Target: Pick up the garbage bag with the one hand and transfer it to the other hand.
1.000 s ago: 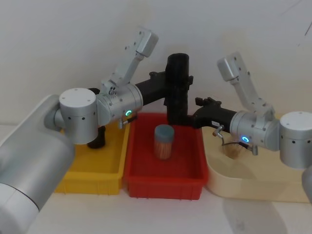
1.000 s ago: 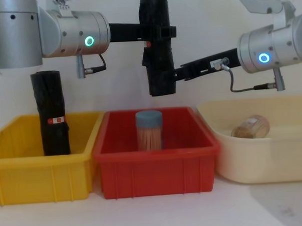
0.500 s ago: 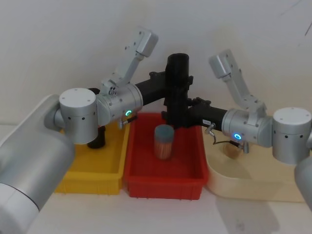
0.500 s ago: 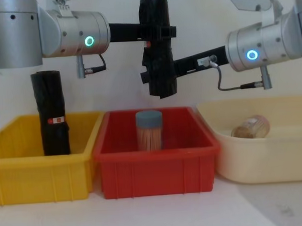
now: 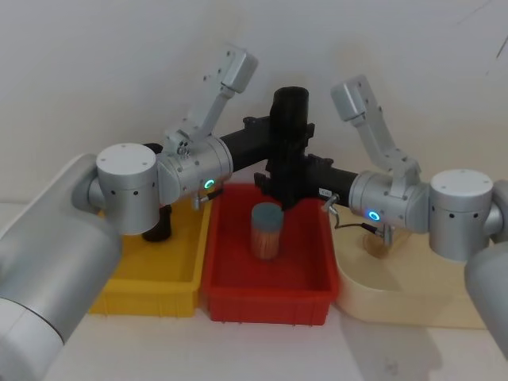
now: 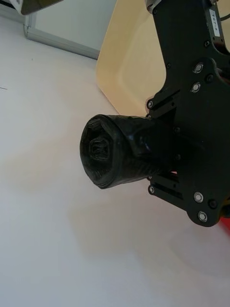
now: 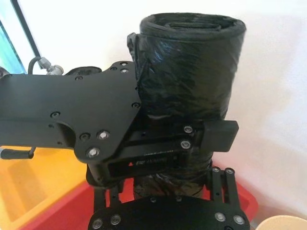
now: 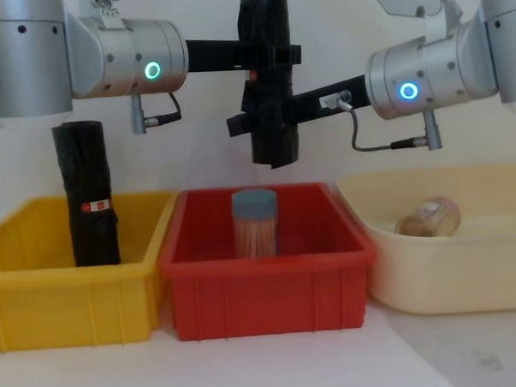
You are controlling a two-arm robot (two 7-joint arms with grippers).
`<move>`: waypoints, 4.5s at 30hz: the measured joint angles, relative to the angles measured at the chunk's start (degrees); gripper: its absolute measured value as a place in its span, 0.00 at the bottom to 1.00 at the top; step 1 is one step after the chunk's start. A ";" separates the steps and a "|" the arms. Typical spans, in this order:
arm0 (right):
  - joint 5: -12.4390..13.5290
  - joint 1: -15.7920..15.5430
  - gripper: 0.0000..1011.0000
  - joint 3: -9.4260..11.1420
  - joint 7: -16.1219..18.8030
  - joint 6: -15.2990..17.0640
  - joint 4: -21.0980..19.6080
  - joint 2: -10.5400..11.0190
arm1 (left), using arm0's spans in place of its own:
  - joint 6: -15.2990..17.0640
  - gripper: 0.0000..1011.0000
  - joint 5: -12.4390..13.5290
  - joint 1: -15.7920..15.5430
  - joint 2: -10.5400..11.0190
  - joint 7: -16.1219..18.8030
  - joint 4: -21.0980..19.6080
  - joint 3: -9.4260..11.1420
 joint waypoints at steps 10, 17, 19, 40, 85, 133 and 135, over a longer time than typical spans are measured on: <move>0.20 0.49 0.63 -0.06 -0.41 -0.26 0.93 -0.58 | 0.00 0.36 0.00 0.00 0.00 0.00 0.00 0.00; 0.28 0.55 0.57 -0.15 -0.48 -0.38 1.07 -0.70 | 0.00 0.53 -0.01 0.00 -0.01 0.00 0.00 0.01; 0.28 0.55 0.57 -0.23 -0.55 -0.47 1.03 -0.64 | 0.00 0.61 -0.01 0.00 -0.01 0.00 0.00 0.01; -2.16 -1.58 0.57 0.48 -8.34 -1.30 -1.98 1.98 | 0.00 0.99 0.00 0.00 0.00 0.00 0.00 0.00; -10.16 -10.83 0.99 8.24 -23.81 8.96 -11.86 17.49 | 0.00 0.99 0.00 0.00 0.00 -0.01 0.00 0.00; -7.06 -18.96 0.99 12.05 -17.35 11.52 -25.27 22.29 | 0.00 0.99 0.00 0.00 0.00 0.00 0.00 0.01; -6.84 -19.56 0.99 12.54 -17.09 11.54 -26.20 22.58 | 0.00 0.99 0.00 0.00 0.00 0.00 0.00 0.00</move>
